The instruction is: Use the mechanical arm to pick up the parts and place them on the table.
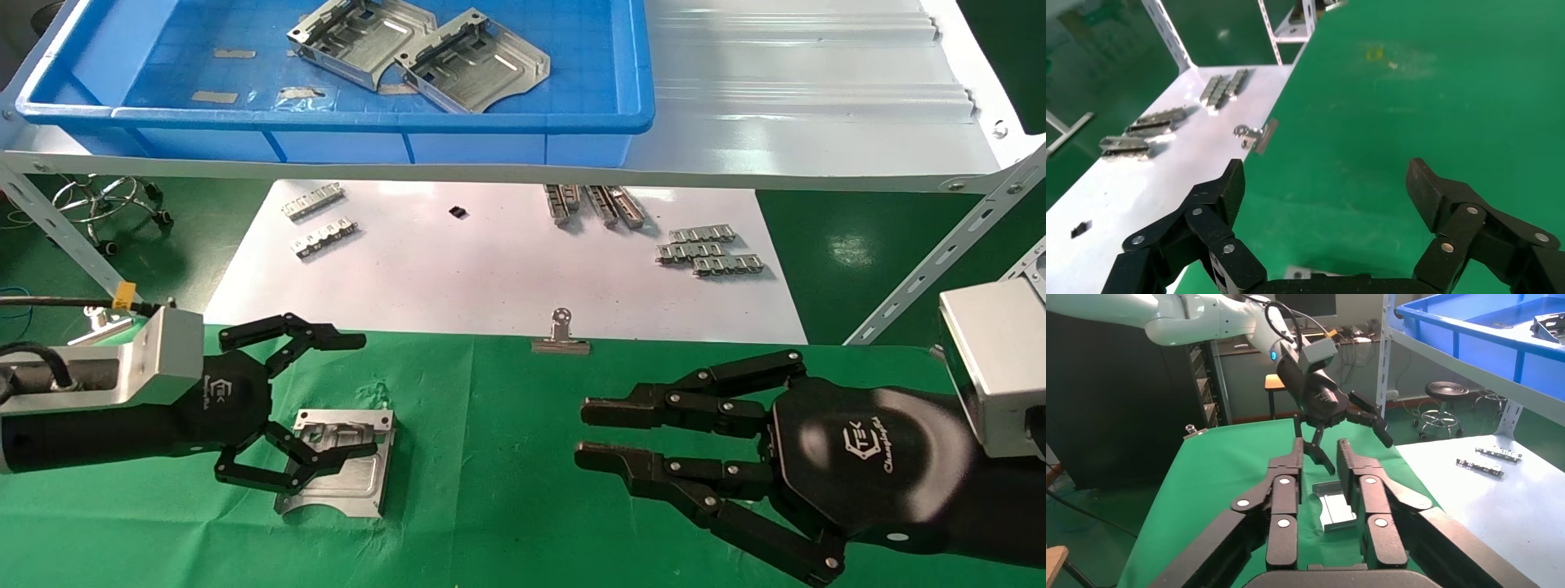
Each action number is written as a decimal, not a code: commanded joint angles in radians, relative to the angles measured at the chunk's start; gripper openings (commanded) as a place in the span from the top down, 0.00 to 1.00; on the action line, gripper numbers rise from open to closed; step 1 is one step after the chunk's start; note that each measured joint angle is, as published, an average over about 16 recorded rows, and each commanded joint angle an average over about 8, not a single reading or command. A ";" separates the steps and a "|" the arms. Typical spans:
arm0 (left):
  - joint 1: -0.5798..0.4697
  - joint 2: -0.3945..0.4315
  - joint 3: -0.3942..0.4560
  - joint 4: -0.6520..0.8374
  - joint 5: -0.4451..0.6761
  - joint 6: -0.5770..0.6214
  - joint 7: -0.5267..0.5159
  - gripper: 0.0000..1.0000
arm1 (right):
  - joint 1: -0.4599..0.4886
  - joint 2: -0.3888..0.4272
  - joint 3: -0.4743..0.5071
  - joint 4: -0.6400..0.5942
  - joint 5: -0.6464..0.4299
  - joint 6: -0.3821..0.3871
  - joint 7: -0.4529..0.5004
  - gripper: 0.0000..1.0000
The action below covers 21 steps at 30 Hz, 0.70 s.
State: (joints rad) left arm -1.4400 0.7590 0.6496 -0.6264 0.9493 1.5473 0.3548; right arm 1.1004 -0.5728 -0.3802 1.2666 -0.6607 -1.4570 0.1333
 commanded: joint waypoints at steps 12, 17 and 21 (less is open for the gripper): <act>0.129 -0.052 -0.131 -0.232 -0.077 -0.018 -0.192 0.00 | 0.000 0.000 0.000 0.000 0.000 0.000 0.000 0.00; 0.178 -0.072 -0.180 -0.321 -0.107 -0.025 -0.265 0.00 | 0.000 0.000 0.000 0.000 0.000 0.000 0.000 0.00; 0.218 -0.088 -0.221 -0.392 -0.131 -0.031 -0.324 0.00 | 0.000 0.000 0.000 0.000 0.000 0.000 0.000 0.00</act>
State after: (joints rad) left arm -1.2218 0.6708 0.4287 -1.0191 0.8188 1.5165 0.0310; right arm 1.1005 -0.5728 -0.3803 1.2666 -0.6606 -1.4570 0.1332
